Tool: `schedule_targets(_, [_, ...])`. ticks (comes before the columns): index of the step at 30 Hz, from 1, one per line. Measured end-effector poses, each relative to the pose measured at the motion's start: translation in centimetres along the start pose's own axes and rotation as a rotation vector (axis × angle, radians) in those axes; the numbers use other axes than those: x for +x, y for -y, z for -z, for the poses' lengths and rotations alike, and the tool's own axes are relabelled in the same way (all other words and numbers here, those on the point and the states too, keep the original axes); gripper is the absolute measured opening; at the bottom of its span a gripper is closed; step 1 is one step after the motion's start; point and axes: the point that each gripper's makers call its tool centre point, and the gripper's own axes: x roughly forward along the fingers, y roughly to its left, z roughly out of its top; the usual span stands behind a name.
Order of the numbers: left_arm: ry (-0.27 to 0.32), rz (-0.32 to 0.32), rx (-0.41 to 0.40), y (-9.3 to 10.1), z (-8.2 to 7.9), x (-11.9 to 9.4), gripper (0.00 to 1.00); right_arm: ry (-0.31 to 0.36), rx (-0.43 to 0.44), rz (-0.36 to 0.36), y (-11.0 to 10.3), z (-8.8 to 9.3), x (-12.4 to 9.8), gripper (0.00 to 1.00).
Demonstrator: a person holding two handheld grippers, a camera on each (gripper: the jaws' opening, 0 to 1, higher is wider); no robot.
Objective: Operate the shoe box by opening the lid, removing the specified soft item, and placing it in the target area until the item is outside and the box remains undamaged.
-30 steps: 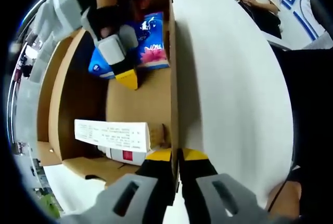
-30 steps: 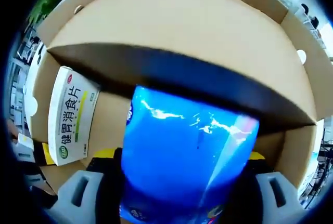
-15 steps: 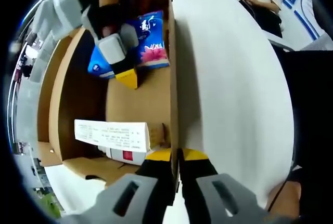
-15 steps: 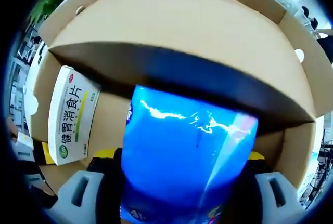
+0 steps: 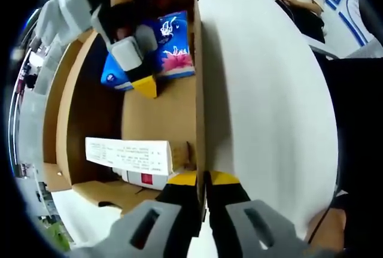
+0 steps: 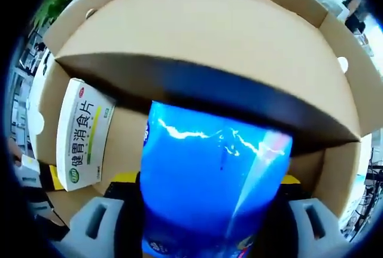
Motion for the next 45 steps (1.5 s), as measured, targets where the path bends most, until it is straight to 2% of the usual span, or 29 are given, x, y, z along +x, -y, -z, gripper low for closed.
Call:
schedule_targets(21, [0.006,0.002,-0.001,0.3,0.0,-0.1,0.04,0.005,0.023,-0.029,0.6,-0.9,-0.2,0.78])
schedule_targets(25, [0.006,0.002,0.0,0.5,-0.1,-0.1,0.04,0.003,0.023,-0.026,0.6,-0.6,-0.9,0.78])
schedule_targets(30, [0.006,0.002,0.0,0.4,-0.1,-0.1,0.04,0.017,0.024,-0.021,0.5,-0.6,-2.9,0.77])
schedule_targets(36, [0.008,-0.001,0.0,0.2,-0.1,-0.1,0.03,0.032,0.024,-0.027,0.6,-1.4,-3.8,0.77])
schedule_targets(45, [0.009,0.001,0.0,0.3,-0.2,0.0,0.03,0.04,0.022,-0.031,1.1,-1.5,-5.0,0.77])
